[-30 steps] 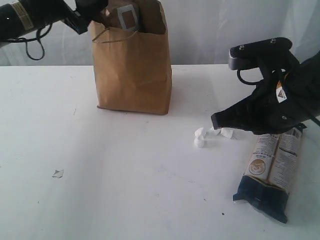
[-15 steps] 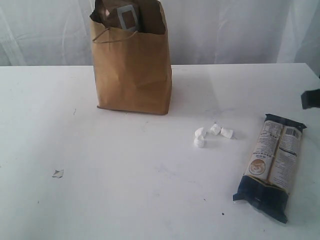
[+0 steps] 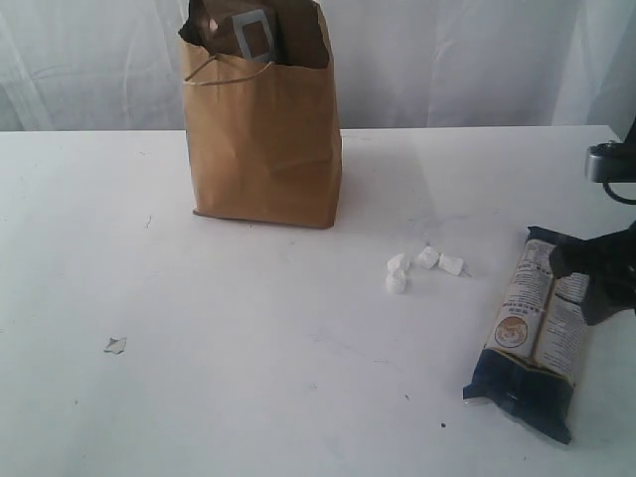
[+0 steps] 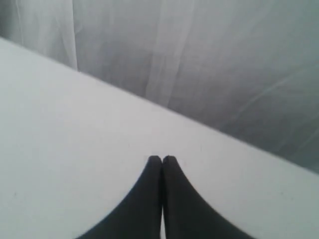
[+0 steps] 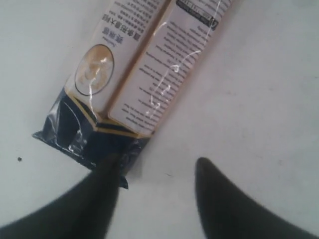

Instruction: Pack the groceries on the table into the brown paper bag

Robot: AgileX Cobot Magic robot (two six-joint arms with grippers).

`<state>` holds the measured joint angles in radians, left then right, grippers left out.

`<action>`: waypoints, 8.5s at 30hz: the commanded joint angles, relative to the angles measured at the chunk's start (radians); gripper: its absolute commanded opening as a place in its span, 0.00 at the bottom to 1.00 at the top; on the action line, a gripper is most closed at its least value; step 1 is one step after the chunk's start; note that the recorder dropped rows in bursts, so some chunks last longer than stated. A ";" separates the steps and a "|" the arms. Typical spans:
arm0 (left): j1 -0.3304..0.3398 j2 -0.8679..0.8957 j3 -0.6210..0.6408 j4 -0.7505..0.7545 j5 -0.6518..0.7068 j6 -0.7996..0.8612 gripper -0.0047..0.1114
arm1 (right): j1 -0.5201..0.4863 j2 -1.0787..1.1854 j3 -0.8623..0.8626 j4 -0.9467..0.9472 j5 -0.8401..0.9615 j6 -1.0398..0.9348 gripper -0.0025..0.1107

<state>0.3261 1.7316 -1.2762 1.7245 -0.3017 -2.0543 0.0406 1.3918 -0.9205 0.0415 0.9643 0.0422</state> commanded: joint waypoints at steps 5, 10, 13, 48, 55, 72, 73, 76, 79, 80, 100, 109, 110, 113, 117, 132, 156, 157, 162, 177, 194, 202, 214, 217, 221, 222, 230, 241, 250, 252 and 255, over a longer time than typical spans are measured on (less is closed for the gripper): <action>-0.045 -0.068 0.381 0.020 0.062 0.153 0.04 | -0.010 0.103 0.002 0.032 -0.234 0.004 0.81; -0.117 -0.068 0.494 0.007 0.075 0.194 0.04 | -0.010 0.159 0.002 0.072 -0.356 0.064 0.81; -0.154 -0.068 0.509 0.005 0.047 0.245 0.04 | -0.010 0.210 0.002 0.076 -0.384 0.126 0.81; -0.179 -0.068 0.509 -0.183 -0.340 0.618 0.04 | -0.010 0.395 -0.002 0.112 -0.496 0.116 0.02; -0.179 -0.068 0.509 -0.118 -0.360 0.532 0.04 | -0.012 0.385 -0.002 0.116 -0.456 -0.002 0.02; -0.179 -0.237 0.636 -0.085 -0.199 0.487 0.04 | -0.223 0.320 -0.037 0.507 -0.085 -0.693 0.02; -0.179 -0.240 0.636 -0.079 -0.205 0.487 0.04 | -0.233 0.320 -0.037 0.516 -0.076 -0.693 0.02; -0.179 -0.245 0.636 -0.079 -0.217 0.487 0.04 | -0.268 0.320 -0.037 0.594 -0.049 -0.754 0.02; -0.179 -0.253 0.636 -0.078 -0.229 0.487 0.04 | -0.324 0.320 -0.042 0.721 0.035 -0.851 0.02; -0.179 -0.258 0.636 -0.078 -0.231 0.487 0.04 | -0.343 0.320 -0.047 0.731 0.059 -0.854 0.02; -0.179 -0.289 0.636 -0.031 -0.227 0.487 0.04 | -0.539 0.291 -0.106 1.270 0.257 -0.937 0.02; -0.179 -0.289 0.636 0.016 -0.251 0.484 0.04 | -0.539 0.203 -0.108 1.475 0.257 -0.932 0.02; -0.179 -0.289 0.636 0.019 -0.255 0.484 0.04 | -0.539 0.192 -0.110 1.498 0.257 -0.932 0.02; -0.179 -0.289 0.636 0.020 -0.253 0.482 0.04 | -0.537 0.158 -0.130 1.503 0.257 -0.907 0.02; -0.179 -0.289 0.636 0.020 -0.251 0.482 0.04 | -0.531 0.109 -0.138 1.498 0.257 -0.893 0.02; -0.179 -0.289 0.636 0.012 -0.258 0.480 0.04 | -0.320 0.072 -0.305 1.703 0.257 -0.932 0.02; -0.182 -0.292 0.626 -0.740 -0.919 0.805 0.27 | -0.099 0.205 -0.515 1.703 0.257 -0.958 0.02; -0.189 -0.292 0.614 -0.745 -0.919 0.808 0.37 | -0.099 0.205 -0.515 1.703 0.257 -0.960 0.02; -0.253 -0.288 0.555 -0.741 -0.919 0.787 0.93 | -0.099 0.205 -0.515 1.703 0.257 -0.970 0.02; -0.410 -0.288 0.423 -0.602 -0.919 0.829 0.94 | -0.099 0.206 -0.515 1.658 0.257 -1.070 0.02; -0.619 -0.076 0.178 -0.726 -0.919 0.805 0.94 | -0.099 0.206 -0.515 1.611 0.257 -1.190 0.02; -0.688 -0.009 0.073 -0.723 -0.919 0.794 0.94 | -0.060 0.206 -0.515 1.514 0.257 -1.190 0.02; -0.770 0.003 0.007 -0.723 -0.919 0.790 0.94 | -0.024 0.206 -0.515 1.403 0.257 -1.208 0.02; -0.770 0.003 0.005 -0.729 -0.919 0.766 0.94 | -0.009 0.206 -0.515 1.368 0.257 -1.208 0.02; -0.770 0.003 0.005 -0.729 -0.919 0.766 0.94 | 0.010 0.206 -0.515 1.356 0.257 -1.212 0.02; -0.770 0.003 0.005 -0.731 -0.919 0.766 0.94 | 0.010 0.206 -0.515 1.347 0.257 -1.212 0.02; -0.770 0.003 0.005 -0.789 -0.919 0.777 0.94 | 0.010 0.206 -0.509 1.257 0.257 -1.206 0.02; -0.815 0.003 0.005 -0.790 -0.870 0.844 0.64 | 0.069 0.206 -0.509 1.257 0.257 -1.206 0.02; -0.828 0.003 0.005 -0.788 -0.773 0.920 0.04 | 0.069 0.206 -0.509 1.255 0.257 -1.186 0.06; -0.828 0.003 0.005 -0.804 -0.780 0.943 0.04 | 0.069 0.206 -0.509 1.255 0.257 -1.186 0.22; -0.828 0.003 0.005 -0.818 -0.789 0.957 0.04 | 0.069 0.206 -0.509 1.255 0.257 -1.186 0.55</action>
<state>-0.5000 1.7401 -1.2638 0.9298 -1.1200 -1.1301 0.0940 1.6107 -1.4228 1.2157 1.1587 -1.1517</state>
